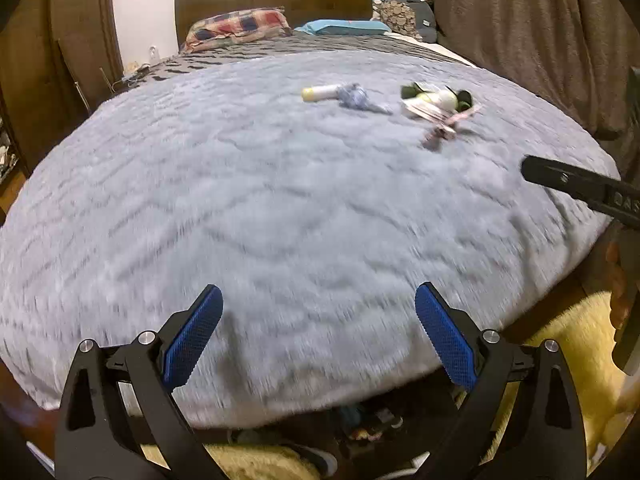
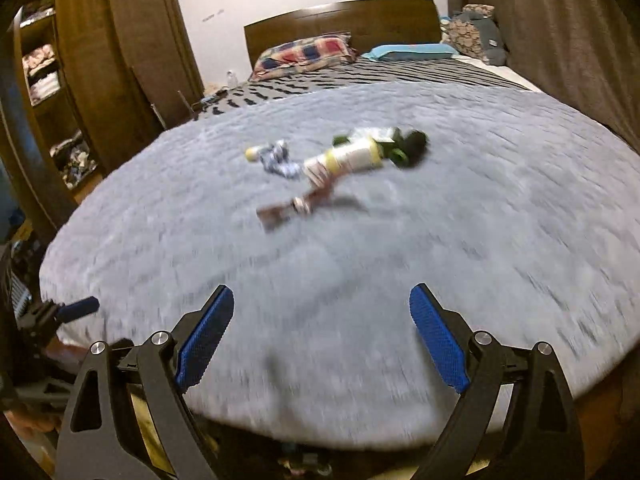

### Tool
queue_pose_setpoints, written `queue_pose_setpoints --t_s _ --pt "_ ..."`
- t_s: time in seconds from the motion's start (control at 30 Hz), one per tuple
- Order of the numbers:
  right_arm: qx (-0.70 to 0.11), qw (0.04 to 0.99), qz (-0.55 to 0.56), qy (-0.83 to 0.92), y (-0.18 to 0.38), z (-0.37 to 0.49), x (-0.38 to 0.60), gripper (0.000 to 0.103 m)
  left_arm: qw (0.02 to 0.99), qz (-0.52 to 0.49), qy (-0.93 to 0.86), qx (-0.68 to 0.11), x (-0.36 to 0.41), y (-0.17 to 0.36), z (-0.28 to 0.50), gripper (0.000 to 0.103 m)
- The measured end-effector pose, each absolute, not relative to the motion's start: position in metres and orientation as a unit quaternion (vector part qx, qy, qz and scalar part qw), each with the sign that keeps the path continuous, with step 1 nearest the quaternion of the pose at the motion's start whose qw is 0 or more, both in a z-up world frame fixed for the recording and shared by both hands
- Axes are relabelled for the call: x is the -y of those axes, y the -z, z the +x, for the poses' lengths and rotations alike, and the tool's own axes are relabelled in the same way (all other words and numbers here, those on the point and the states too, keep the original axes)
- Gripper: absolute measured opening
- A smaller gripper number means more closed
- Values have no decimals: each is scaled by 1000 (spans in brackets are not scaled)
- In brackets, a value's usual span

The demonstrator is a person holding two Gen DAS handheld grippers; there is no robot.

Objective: Collect trash
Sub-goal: 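Grasp the pink paper wrapper with the right tool while the left tool grasps the blue-white cloth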

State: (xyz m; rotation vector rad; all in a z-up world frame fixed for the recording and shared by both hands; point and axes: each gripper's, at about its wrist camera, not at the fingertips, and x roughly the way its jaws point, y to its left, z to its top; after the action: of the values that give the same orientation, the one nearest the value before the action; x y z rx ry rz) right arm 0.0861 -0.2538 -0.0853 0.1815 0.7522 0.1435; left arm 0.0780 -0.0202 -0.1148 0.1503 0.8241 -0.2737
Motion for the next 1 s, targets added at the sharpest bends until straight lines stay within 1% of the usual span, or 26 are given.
queue_pose_setpoints --t_s 0.13,0.17,0.2,0.33,0.37,0.4,0.47,0.63,0.87,1.0 --pt "-376 921 79 -71 92 128 241 90 905 64 140 -397 23 111 107 92" --pt "-381 919 76 -69 95 139 238 88 905 63 141 -397 22 111 110 92" --pt "-387 916 75 -69 99 148 235 81 905 62 141 -397 23 110 117 92" --pt "-394 915 61 -63 109 170 228 66 905 63 140 -397 29 112 141 92" --pt "-393 916 55 -63 109 171 226 51 904 63 139 -399 31 112 150 92" --pt "-390 917 50 -64 109 172 227 32 904 63 139 -400 34 113 157 92" --pt "-384 920 50 -65 108 172 232 17 903 62 141 -400 38 111 171 92" --pt "-368 924 81 -64 104 164 256 17 905 60 152 -392 60 106 208 92" --pt "-360 924 103 -73 102 137 276 17 901 41 158 -401 95 111 268 91" --pt "-362 924 94 -77 108 126 275 17 896 47 165 -410 112 115 289 80"
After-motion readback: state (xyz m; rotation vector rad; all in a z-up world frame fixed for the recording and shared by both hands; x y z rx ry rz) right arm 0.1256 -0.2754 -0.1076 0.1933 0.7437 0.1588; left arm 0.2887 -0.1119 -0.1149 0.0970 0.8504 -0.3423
